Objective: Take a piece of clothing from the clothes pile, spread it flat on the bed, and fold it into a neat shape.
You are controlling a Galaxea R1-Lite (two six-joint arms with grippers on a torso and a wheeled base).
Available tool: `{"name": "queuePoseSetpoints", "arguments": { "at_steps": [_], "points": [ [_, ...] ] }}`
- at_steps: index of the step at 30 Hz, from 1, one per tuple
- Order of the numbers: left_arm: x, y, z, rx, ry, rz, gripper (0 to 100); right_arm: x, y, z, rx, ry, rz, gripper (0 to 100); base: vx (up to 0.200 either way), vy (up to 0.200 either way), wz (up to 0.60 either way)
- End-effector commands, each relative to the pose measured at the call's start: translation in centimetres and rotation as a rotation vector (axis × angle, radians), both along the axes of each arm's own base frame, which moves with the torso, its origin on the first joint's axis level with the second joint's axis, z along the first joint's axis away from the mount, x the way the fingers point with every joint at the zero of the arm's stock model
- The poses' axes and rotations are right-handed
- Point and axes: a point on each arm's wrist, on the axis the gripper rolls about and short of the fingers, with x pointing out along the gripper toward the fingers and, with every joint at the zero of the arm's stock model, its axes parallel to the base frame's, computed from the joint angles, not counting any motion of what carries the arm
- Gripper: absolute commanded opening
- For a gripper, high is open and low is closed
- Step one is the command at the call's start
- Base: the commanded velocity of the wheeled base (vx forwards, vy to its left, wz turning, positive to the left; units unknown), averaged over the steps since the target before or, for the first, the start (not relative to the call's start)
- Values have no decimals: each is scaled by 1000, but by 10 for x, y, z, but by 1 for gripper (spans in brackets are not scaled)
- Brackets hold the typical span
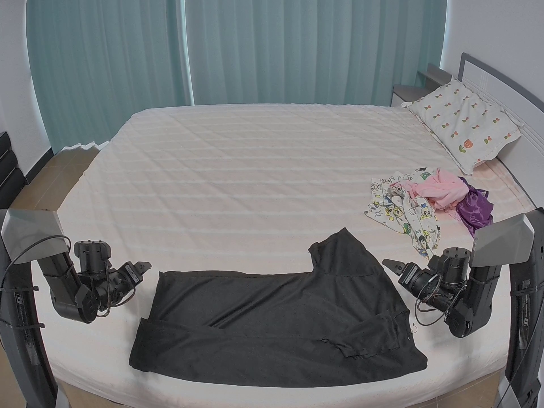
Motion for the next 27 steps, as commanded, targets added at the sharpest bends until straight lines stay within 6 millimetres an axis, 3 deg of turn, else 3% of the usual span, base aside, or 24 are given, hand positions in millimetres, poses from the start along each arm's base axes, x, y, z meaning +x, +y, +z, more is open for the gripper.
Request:
{"name": "queuePoseSetpoints", "arguments": {
  "at_steps": [1, 3, 8, 16, 27],
  "points": [
    [6, -15, 9, -7, -39, -35, 100, 0, 3, -2, -1, -2, 9, 100, 0, 0, 0],
    [13, -18, 7, -7, -48, -45, 100, 0, 4, -2, -2, -2, 13, 100, 0, 0, 0],
    [31, -18, -19, 35, -28, -77, 100, -1, 6, -3, -4, 3, 21, 100, 0, 0, 0],
    [31, -19, -48, 97, 25, -161, 100, -1, 12, -8, -11, 9, 40, 100, 0, 0, 0],
    [36, -26, -44, 75, -31, -269, 100, -1, 14, -13, -25, 17, 50, 100, 0, 0, 0]
  ]
}}
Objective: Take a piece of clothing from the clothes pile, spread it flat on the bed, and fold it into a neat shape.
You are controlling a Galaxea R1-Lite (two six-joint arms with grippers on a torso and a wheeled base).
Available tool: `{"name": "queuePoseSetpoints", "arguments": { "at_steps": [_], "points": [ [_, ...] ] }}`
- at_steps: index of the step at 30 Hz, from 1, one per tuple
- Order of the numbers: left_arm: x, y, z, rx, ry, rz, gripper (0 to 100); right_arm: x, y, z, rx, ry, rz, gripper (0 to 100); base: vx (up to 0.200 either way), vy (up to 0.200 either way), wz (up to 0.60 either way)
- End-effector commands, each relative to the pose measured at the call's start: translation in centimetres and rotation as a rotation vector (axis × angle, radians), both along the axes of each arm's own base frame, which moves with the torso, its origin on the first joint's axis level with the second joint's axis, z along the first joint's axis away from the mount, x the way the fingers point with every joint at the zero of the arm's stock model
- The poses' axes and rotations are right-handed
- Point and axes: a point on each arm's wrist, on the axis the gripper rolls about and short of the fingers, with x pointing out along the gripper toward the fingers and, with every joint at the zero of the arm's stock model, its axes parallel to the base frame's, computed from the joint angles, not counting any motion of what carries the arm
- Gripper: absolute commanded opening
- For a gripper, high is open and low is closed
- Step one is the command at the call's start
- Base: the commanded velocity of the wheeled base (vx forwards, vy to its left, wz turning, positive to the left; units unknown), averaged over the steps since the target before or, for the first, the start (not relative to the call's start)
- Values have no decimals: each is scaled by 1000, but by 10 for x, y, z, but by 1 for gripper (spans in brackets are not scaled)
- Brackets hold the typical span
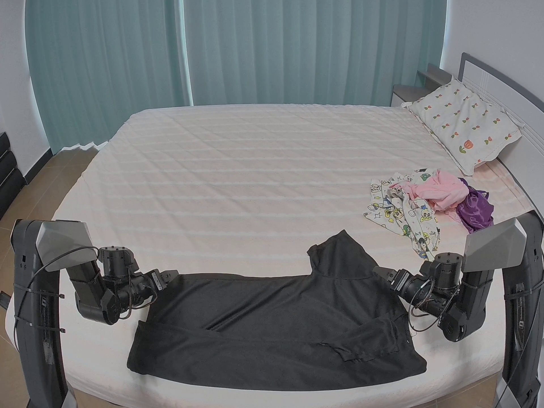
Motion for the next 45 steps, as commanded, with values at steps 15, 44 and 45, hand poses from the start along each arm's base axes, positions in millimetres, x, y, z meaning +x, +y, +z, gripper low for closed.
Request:
{"name": "queuePoseSetpoints", "arguments": {
  "at_steps": [15, 44, 45],
  "points": [
    [6, -6, 1, -17, -72, -59, 100, 3, 1, -2, 0, -4, 2, 100, 0, 0, 0],
    [-6, -6, -4, 70, -147, 11, 0, 83, 21, -23, -225, -87, 127, 100, 0, 0, 0],
    [-6, -6, -4, 69, -147, 10, 0, 87, 22, -22, -226, -92, 127, 100, 0, 0, 0]
  ]
}}
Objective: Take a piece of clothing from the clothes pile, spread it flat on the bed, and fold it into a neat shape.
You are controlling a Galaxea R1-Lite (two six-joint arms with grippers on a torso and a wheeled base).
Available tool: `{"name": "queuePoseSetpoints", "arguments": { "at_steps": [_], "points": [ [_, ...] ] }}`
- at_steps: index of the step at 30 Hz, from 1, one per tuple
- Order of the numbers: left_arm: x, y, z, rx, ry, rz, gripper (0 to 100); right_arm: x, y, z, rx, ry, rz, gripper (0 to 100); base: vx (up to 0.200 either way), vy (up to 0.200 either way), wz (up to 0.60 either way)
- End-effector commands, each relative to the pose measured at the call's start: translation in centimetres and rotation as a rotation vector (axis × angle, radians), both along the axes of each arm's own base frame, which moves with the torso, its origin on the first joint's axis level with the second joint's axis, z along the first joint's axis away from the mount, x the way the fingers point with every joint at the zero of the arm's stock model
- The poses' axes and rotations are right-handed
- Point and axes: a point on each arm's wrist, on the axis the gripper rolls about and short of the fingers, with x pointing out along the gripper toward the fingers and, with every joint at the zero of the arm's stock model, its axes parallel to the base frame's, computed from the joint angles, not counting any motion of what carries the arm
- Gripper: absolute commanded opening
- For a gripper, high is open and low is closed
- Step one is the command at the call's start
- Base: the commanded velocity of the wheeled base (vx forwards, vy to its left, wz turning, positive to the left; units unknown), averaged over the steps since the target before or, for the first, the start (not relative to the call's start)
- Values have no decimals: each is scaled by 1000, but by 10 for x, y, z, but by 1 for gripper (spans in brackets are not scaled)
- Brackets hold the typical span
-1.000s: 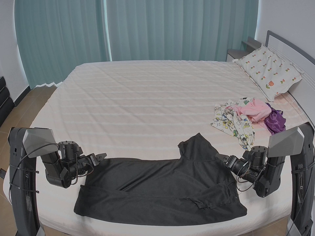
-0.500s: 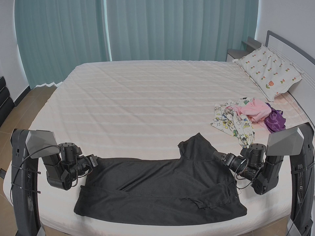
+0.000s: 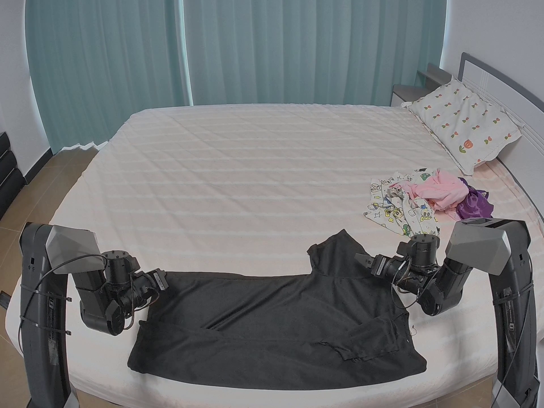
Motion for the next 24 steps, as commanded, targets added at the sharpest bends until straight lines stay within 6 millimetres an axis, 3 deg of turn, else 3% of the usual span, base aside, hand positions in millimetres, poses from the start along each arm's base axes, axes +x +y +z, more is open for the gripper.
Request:
{"name": "queuePoseSetpoints", "arguments": {
  "at_steps": [1, 8, 9, 16, 24],
  "points": [
    [-3, -1, 0, -3, 4, -1, 0, 15, 4, -8, -13, -8, 12, 100, 0, 0, 0],
    [-3, -1, 0, -2, 2, 1, 0, 23, 6, -6, -16, 4, 14, 100, 0, 0, 0],
    [-2, -1, 0, -3, 2, -1, 0, 21, 6, -6, -18, 16, 15, 0, 0, 0, 0],
    [-1, 0, 1, -3, -4, 3, 0, 18, 1, -2, -6, 17, 1, 0, 0, 0, 0],
    [1, 6, 5, 11, -21, 49, 0, 12, -8, 23, 64, -22, -32, 0, 0, 0, 0]
  ]
}}
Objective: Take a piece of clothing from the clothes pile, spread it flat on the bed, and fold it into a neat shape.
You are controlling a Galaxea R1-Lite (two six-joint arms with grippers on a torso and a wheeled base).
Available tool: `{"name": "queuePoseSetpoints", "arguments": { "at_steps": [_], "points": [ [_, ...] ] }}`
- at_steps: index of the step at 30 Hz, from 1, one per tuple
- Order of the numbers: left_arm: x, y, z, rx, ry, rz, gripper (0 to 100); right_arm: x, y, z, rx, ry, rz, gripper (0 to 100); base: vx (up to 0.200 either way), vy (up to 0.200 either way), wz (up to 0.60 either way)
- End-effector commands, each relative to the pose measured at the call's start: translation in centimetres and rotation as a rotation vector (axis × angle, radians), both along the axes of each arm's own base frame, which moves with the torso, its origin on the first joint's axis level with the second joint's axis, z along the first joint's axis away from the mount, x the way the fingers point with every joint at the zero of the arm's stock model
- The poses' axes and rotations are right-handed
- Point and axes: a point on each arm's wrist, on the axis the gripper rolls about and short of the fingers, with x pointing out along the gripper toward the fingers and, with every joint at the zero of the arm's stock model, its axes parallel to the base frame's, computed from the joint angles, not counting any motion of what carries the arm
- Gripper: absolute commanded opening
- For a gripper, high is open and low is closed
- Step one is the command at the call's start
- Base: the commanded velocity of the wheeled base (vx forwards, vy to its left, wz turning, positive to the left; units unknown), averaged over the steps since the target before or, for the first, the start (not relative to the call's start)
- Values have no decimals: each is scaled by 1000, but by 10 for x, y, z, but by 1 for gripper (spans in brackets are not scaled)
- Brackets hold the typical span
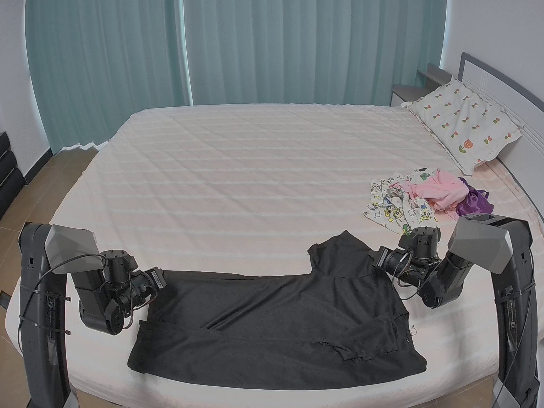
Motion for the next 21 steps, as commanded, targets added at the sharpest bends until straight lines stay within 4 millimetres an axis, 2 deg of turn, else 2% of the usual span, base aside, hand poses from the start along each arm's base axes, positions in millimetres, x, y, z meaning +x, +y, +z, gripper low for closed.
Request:
{"name": "queuePoseSetpoints", "arguments": {
  "at_steps": [1, 13, 21],
  "points": [
    [1, 4, 3, 2, -9, 17, 0, -2, -6, 16, 17, -22, -13, 0, 0, 0, 0],
    [2, 14, 8, 1, -25, 44, 0, -1, -15, 24, 32, -97, -30, 0, 0, 0, 0],
    [1, 16, 10, 1, -30, 49, 0, -21, -20, 26, 59, -81, 9, 0, 0, 0, 0]
  ]
}}
